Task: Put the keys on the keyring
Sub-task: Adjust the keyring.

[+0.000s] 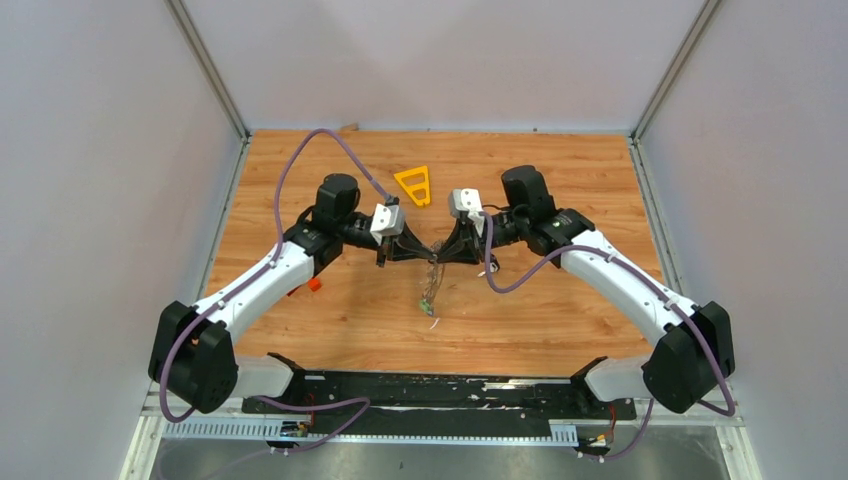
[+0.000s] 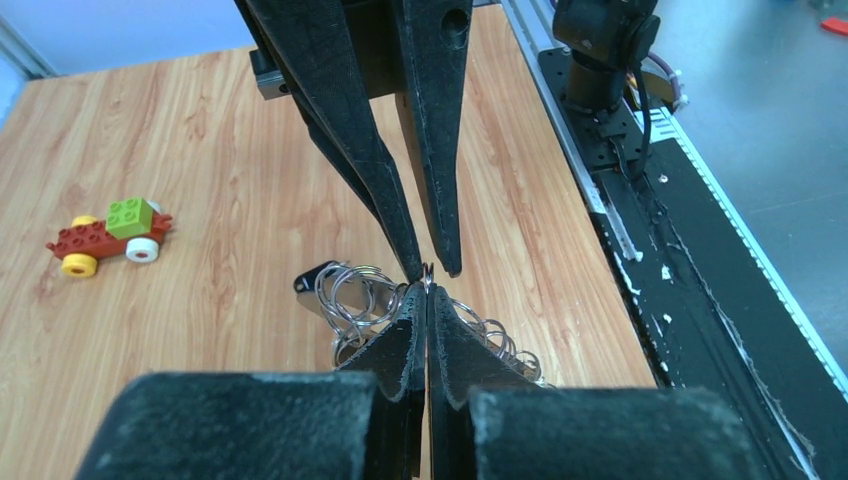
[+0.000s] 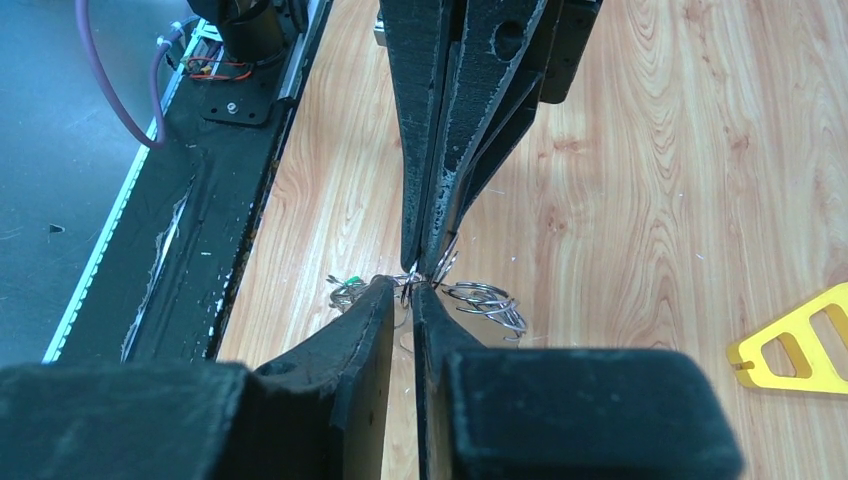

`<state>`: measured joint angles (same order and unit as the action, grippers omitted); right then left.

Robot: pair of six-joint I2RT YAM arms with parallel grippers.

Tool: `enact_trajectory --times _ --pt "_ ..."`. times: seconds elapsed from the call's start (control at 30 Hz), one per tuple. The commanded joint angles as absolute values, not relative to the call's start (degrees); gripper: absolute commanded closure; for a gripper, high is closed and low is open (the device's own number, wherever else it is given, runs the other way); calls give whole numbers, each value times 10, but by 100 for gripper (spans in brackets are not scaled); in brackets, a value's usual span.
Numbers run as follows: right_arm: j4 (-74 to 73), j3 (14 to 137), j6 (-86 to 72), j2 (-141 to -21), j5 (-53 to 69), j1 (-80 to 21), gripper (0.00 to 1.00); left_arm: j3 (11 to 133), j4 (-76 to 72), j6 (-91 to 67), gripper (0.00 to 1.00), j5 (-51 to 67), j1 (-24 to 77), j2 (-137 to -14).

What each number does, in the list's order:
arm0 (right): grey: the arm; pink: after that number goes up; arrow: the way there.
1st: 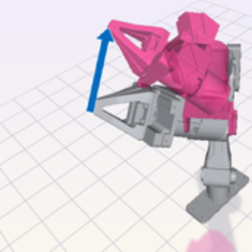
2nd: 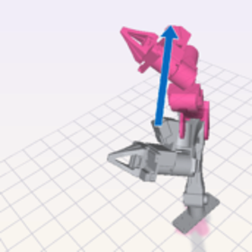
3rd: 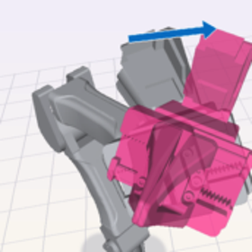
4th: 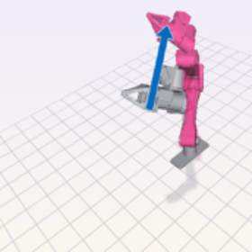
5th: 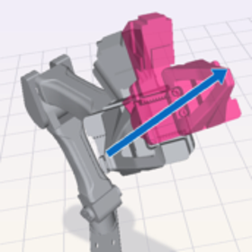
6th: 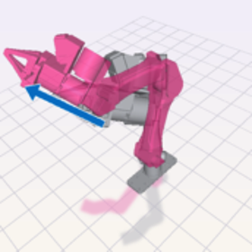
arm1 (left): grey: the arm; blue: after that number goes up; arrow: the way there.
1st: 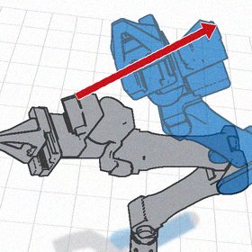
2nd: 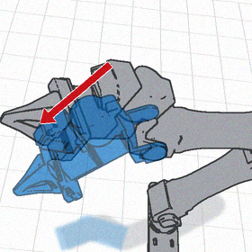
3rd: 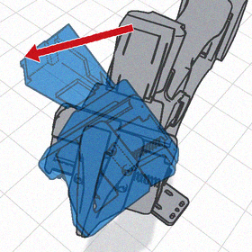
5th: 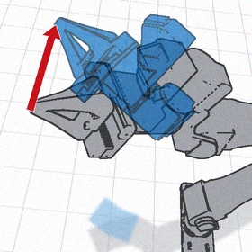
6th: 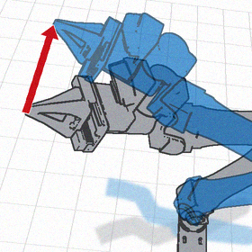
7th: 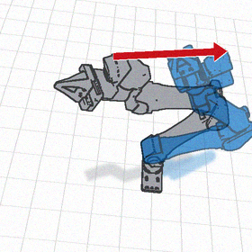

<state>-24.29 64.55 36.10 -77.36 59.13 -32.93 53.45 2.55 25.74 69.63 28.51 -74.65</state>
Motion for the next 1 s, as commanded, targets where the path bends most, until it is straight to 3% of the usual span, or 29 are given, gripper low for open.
enact_trajectory --times 0.0,0.27,0.4,0.67,0.97 --pt "-222 656 358 -779 602 -336 87 525 -71 195 100 689 288 -728" --pt "-190 648 323 -781 575 -338 92 504 -153 127 100 672 288 -729" --pt "-180 646 317 -780 558 -338 100 500 -174 108 100 672 288 -730" --pt "-130 623 294 -756 539 -330 100 498 -169 105 99 688 280 -726" --pt "-95 615 246 -746 588 -307 100 506 -105 148 72 723 256 -716"
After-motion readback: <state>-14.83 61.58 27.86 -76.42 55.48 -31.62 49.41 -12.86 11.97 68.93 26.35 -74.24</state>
